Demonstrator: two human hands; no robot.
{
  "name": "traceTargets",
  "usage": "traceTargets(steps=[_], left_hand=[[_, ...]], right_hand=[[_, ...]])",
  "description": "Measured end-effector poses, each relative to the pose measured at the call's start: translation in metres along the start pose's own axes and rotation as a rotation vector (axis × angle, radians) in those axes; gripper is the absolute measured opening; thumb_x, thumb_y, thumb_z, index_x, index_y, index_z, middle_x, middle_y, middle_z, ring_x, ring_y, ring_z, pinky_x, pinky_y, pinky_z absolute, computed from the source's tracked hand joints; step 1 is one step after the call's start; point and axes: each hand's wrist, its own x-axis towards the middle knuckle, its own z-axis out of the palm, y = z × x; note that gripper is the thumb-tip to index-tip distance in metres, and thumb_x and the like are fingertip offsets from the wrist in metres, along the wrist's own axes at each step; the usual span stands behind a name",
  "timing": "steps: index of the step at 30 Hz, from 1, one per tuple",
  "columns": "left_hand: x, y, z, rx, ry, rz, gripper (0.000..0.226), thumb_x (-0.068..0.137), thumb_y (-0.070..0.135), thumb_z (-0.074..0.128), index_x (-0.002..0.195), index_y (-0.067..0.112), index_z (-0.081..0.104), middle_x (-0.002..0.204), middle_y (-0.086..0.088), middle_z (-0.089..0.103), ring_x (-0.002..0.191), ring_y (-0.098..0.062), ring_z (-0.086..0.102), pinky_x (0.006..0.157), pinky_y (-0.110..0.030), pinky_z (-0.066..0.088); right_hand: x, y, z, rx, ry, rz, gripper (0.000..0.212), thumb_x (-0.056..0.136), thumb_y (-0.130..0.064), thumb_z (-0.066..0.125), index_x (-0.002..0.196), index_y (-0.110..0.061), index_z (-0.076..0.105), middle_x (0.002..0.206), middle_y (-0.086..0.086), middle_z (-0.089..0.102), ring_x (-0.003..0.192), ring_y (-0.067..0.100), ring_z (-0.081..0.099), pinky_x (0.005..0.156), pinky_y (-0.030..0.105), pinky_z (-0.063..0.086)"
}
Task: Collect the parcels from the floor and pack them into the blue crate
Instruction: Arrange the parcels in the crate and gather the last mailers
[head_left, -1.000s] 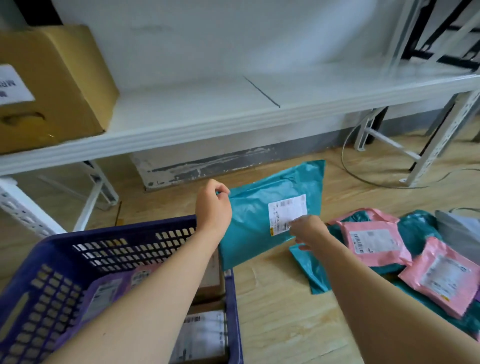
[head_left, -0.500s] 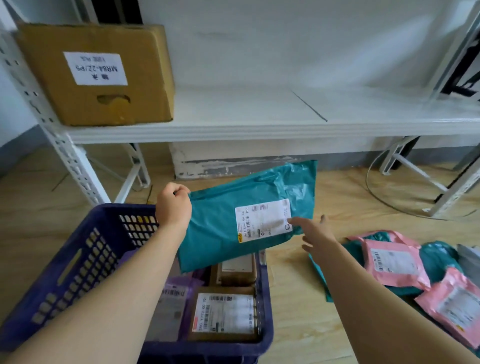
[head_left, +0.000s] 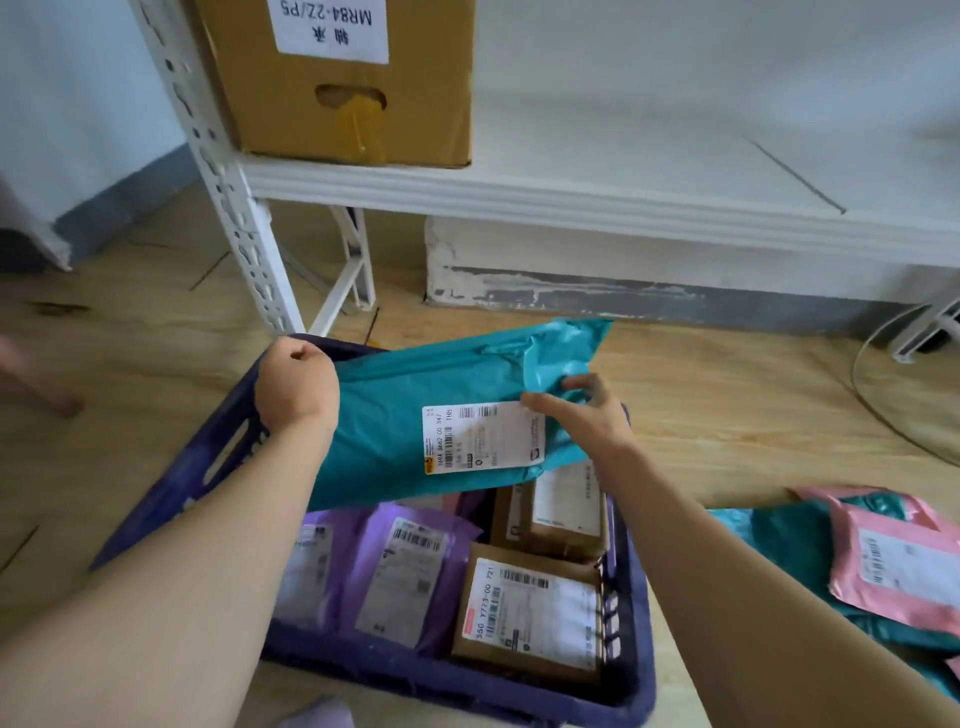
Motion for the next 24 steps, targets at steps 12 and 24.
traceTargets(steps=[12, 24], left_hand=[[0.047, -0.049, 0.003, 0.052, 0.122, -0.093, 0.028, 0.088, 0.008, 0.042, 0.103, 0.008, 0.066, 0.110, -0.017, 0.065, 0.105, -0.037, 0.057, 0.082, -0.034, 0.043], [0.079, -0.086, 0.030, 0.108, 0.094, 0.053, 0.024, 0.088, 0.002, 0.042, 0.100, 0.006, 0.063, 0.111, -0.016, 0.062, 0.104, -0.035, 0.056, 0.084, -0.031, 0.040]], right_hand=[[0.031, 0.025, 0.087, 0.068, -0.386, 0.088, 0.086, 0.059, -0.019, 0.086, 0.130, -0.023, 0.037, 0.124, 0.007, 0.056, 0.103, 0.029, 0.064, 0.087, 0.049, 0.054], [0.057, 0.076, 0.112, 0.065, -0.321, 0.298, 0.116, 0.061, -0.020, 0.086, 0.146, -0.041, 0.010, 0.120, 0.011, 0.061, 0.090, 0.028, 0.069, 0.076, 0.045, 0.059]])
